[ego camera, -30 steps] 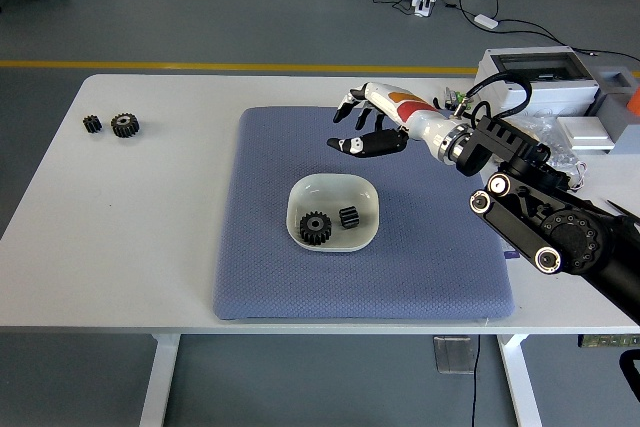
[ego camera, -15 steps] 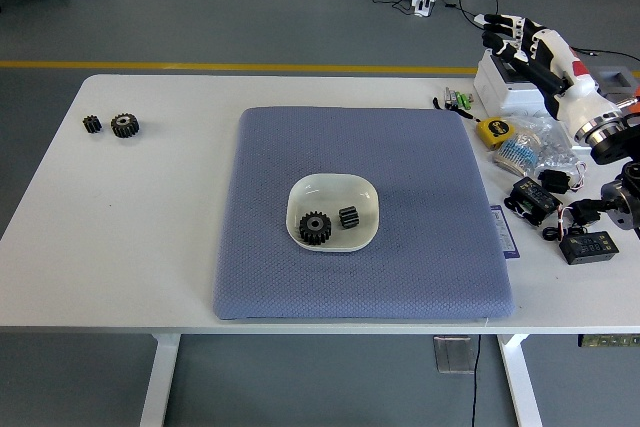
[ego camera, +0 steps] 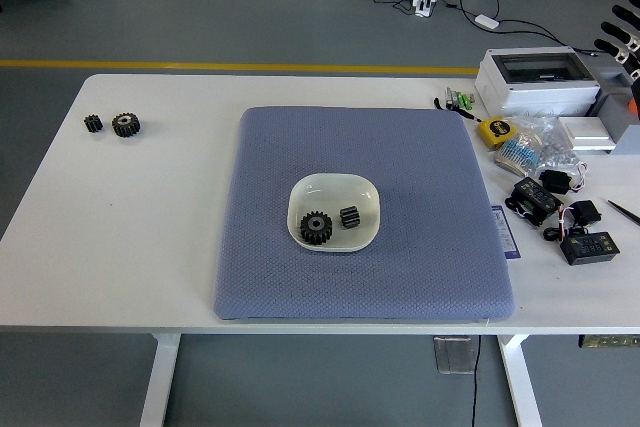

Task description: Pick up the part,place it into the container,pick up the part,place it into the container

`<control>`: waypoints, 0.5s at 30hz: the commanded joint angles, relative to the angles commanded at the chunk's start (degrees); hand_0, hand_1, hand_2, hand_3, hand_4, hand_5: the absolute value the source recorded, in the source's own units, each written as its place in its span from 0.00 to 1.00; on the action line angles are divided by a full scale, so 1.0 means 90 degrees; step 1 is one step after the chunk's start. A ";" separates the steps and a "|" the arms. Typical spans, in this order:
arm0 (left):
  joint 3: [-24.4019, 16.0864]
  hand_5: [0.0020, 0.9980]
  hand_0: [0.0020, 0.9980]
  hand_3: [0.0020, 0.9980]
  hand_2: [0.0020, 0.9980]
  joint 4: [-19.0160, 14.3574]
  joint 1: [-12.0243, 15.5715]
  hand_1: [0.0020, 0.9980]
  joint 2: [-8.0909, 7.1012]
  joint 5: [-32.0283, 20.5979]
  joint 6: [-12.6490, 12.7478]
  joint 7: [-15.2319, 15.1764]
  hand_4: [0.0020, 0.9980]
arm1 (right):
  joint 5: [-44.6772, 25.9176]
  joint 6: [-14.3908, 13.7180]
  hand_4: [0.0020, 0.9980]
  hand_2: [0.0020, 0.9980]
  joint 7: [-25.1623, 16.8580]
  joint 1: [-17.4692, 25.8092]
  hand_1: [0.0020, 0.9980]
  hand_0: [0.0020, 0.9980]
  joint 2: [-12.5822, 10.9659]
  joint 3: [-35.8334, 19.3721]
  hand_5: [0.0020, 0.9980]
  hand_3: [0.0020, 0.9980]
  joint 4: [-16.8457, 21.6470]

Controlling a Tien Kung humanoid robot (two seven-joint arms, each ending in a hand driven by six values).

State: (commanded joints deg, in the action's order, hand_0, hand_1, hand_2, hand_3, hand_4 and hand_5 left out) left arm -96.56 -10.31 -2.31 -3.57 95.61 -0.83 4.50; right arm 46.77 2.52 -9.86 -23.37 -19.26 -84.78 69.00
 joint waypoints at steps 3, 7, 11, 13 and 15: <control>-0.0045 0.57 0.72 0.57 0.68 0.0000 0.0078 0.68 -0.0028 0.0068 0.0001 0.0025 0.60 | 0.0333 0.0145 1.00 0.85 -0.0063 0.0508 0.88 1.00 0.0025 -0.0093 1.00 0.87 0.0267; -0.0161 0.57 0.72 0.57 0.68 0.0000 0.0117 0.68 -0.0076 0.0203 0.0008 0.0050 0.60 | 0.0678 0.0354 1.00 0.85 0.0155 0.1076 0.88 1.00 0.0067 -0.0250 1.00 0.87 0.0599; -0.0210 0.57 0.72 0.57 0.68 0.0000 0.0084 0.68 -0.0118 0.0266 -0.0004 0.0019 0.60 | 0.0839 0.0435 1.00 0.84 0.0215 0.1604 0.85 1.00 0.0405 -0.0720 1.00 0.89 0.0856; -0.0198 0.57 0.72 0.57 0.68 0.0000 0.0097 0.68 -0.0121 0.0304 -0.0017 0.0017 0.60 | 0.0833 0.0368 1.00 0.84 0.0147 0.1773 0.85 1.00 0.0576 -0.0930 1.00 0.89 0.0930; -0.0158 0.57 0.72 0.57 0.68 0.0000 0.0126 0.68 -0.0126 0.0343 -0.0034 0.0039 0.60 | 0.0922 0.0287 1.00 0.84 0.0106 0.1888 0.84 1.00 0.0633 -0.1034 1.00 0.87 0.0973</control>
State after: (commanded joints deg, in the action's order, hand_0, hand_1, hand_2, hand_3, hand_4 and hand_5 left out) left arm -97.97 -10.31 -1.17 -4.70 98.70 -1.14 4.85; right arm 55.07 5.11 -8.90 -6.38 -13.56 -94.09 77.75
